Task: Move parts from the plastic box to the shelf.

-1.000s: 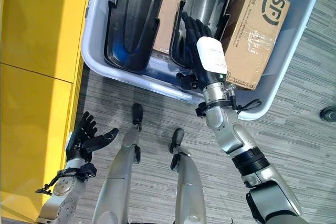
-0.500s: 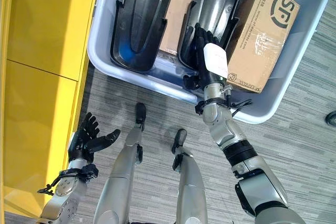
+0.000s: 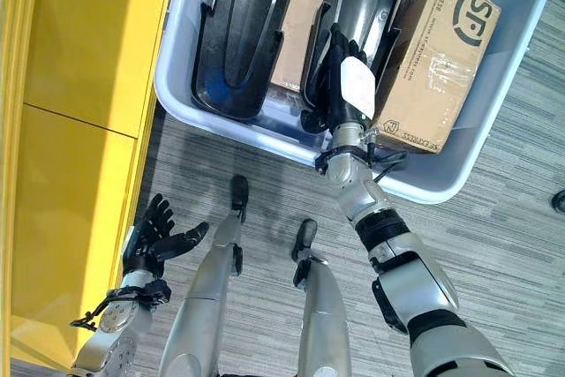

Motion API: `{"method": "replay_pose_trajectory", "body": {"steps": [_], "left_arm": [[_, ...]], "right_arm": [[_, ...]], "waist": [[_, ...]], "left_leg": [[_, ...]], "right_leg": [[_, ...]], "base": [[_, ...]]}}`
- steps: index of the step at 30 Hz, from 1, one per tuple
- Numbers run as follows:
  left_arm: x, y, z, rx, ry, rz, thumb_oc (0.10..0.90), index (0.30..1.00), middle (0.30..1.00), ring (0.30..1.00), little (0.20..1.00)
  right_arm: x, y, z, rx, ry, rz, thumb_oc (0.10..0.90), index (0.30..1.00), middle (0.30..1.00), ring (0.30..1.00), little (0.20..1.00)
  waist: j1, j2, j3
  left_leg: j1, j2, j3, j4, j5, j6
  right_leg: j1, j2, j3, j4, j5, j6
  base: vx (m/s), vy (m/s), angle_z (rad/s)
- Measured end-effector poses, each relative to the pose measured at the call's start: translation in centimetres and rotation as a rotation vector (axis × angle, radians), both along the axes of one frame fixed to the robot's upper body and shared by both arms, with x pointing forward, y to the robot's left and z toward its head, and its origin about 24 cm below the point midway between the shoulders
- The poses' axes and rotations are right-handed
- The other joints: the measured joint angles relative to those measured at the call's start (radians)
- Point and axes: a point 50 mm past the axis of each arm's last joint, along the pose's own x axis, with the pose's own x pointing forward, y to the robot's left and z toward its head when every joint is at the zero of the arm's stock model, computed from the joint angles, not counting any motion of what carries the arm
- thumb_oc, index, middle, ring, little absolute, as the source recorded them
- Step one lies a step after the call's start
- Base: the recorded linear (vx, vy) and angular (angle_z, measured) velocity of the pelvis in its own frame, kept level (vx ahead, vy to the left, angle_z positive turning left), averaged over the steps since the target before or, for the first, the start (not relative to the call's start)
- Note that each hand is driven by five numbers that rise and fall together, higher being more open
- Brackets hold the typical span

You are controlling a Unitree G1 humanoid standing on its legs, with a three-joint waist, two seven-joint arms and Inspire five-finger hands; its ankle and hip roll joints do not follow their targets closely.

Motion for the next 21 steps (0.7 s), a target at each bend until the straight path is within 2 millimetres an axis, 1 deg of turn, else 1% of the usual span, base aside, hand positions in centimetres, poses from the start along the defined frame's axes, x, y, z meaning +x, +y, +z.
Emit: {"method": "replay_pose_trajectory", "body": {"steps": [1, 6, 7, 10, 12, 14, 16, 17, 21], "left_arm": [[0.0, 0.0, 0.0, 0.0, 0.0, -0.002, 0.9, 1.0, 1.0, 1.0, 1.0], [0.0, -0.1, 0.0, -0.002, -0.002, -0.003, 0.9, 1.0, 1.0, 1.0, 1.0], [0.0, -0.1, 0.0, -0.002, -0.003, -0.004, 0.9, 1.0, 1.0, 1.0, 1.0], [0.0, -0.1, 0.0, -0.003, -0.002, -0.006, 0.9, 1.0, 1.0, 1.0, 1.0], [0.0, -0.5, -0.2, -0.005, 0.004, -0.019, 0.9, 1.0, 1.0, 1.0, 1.0], [0.0, -0.5, -0.2, -0.007, 0.003, -0.02, 0.9, 1.0, 1.0, 1.0, 1.0], [0.0, -0.6, -0.1, -0.008, 0.002, -0.019, 0.9, 1.0, 1.0, 1.0, 1.0], [0.0, -0.5, -0.1, -0.007, 0.001, -0.016, 0.9, 1.0, 1.0, 1.0, 1.0], [0.1, -0.5, -0.1, -0.008, 0.0, -0.007, 0.9, 1.0, 1.0, 1.0, 1.0]], "right_arm": [[0.0, 0.0, -0.1, 0.004, 0.003, -0.002, 0.4, 0.3, 0.3, 0.3, 0.3], [0.0, -0.1, 0.1, 0.014, -0.04, -0.03, 0.4, 0.3, 0.3, 0.3, 0.3], [-0.1, -0.2, 0.2, 0.009, -0.068, -0.041, 0.4, 0.3, 0.3, 0.3, 0.3], [-0.1, -0.6, 0.1, 0.006, -0.068, -0.057, 0.4, 0.3, 0.3, 0.3, 0.3], [-0.2, -0.9, -0.2, -0.001, -0.072, -0.073, 0.4, 0.3, 0.3, 0.3, 0.3], [-0.3, -1.0, -0.2, 0.0, -0.074, -0.078, 0.4, 0.3, 0.3, 0.3, 0.3], [-0.5, -1.5, -0.5, -0.016, -0.073, -0.094, 0.4, 0.3, 0.3, 0.3, 0.3], [-0.8, -1.6, -0.5, -0.043, -0.085, -0.096, 0.4, 0.3, 0.3, 0.3, 0.3], [-2.2, -2.2, -1.5, -0.062, -0.1, -0.104, 0.4, 0.3, 0.3, 0.3, 0.3]], "waist": [[0.0, 0.0, 0.0], [-0.001, 0.01, -0.006], [-0.002, 0.019, -0.012], [-0.002, 0.031, -0.019], [-0.002, 0.045, -0.029], [-0.003, 0.045, -0.03], [-0.003, 0.045, -0.03], [-0.003, 0.045, -0.03], [-0.007, 0.045, -0.03]], "left_leg": [[-0.001, 0.0, 0.0, 0.0, 0.0, 0.0], [-0.005, 0.0, 0.0, 0.007, -0.001, 0.0], [-0.013, 0.0, 0.001, 0.011, -0.001, 0.0], [-0.016, 0.001, 0.002, 0.012, 0.0, -0.001], [-0.021, 0.001, 0.007, 0.014, 0.0, -0.001], [-0.021, 0.001, 0.007, 0.018, 0.0, -0.001], [-0.023, 0.001, 0.008, 0.023, 0.0, -0.001], [-0.024, 0.001, 0.008, 0.024, 0.0, 0.0], [-0.027, 0.001, 0.01, 0.028, 0.004, -0.002]], "right_leg": [[-0.003, 0.0, 0.002, 0.001, 0.0, 0.0], [-0.009, -0.001, 0.004, 0.01, -0.002, 0.0], [-0.018, -0.002, 0.005, 0.017, -0.002, 0.0], [-0.024, -0.004, 0.005, 0.024, -0.001, 0.0], [-0.031, -0.007, 0.005, 0.032, -0.002, 0.0], [-0.032, -0.007, 0.005, 0.035, -0.002, 0.0], [-0.032, -0.008, 0.005, 0.038, -0.004, 0.0], [-0.032, -0.009, 0.005, 0.039, -0.004, 0.0], [-0.03, -0.009, 0.002, 0.042, -0.004, 0.007]], "base": [[0.0, 0.012, -0.04], [0.0, 0.0, 0.0], [0.0, 0.0, 0.0], [0.0, 0.004, 0.01], [0.0, 0.005, 0.02], [0.0, 0.0, 0.0], [0.0, 0.0, 0.0], [0.0, 0.0, 0.0], [0.0, 0.0, 0.0]]}}
